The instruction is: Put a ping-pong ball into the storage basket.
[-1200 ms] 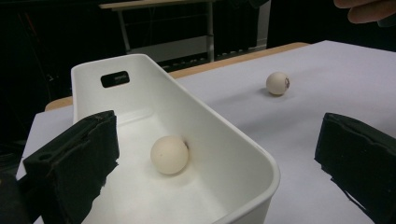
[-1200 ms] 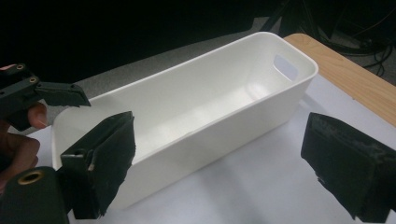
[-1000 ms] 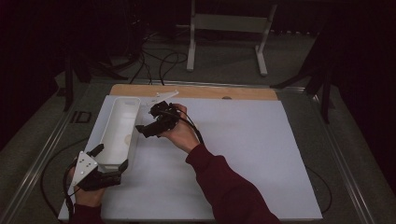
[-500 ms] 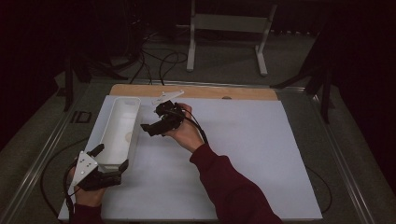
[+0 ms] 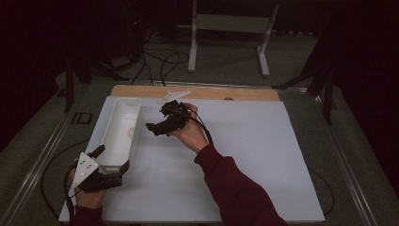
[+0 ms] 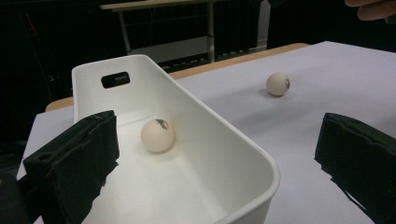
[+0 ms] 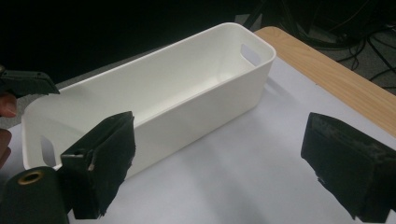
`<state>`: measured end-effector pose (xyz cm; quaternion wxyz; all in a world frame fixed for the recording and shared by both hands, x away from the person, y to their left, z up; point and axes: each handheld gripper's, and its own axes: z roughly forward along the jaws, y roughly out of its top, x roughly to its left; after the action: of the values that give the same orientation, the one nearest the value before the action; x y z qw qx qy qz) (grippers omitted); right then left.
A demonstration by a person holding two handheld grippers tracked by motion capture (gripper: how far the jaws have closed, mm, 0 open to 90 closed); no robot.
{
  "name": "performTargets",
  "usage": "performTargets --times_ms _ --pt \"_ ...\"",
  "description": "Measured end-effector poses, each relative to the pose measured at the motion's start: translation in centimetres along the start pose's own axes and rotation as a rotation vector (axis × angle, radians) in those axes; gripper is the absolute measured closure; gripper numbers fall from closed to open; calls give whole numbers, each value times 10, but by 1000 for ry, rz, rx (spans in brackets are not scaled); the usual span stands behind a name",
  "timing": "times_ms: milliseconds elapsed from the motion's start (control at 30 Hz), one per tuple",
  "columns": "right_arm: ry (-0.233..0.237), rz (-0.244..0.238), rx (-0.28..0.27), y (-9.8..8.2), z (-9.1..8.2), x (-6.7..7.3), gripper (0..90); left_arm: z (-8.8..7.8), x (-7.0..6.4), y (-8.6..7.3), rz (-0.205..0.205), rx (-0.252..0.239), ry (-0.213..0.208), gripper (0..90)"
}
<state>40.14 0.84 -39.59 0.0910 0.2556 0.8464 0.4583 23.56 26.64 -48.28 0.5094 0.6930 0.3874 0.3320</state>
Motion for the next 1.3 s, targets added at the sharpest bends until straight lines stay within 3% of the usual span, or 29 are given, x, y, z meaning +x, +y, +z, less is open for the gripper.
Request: performTargets --times_ms 1300 --pt "-57 50 16 -20 -10 -26 96 0 0 0 -1 0 0 6"
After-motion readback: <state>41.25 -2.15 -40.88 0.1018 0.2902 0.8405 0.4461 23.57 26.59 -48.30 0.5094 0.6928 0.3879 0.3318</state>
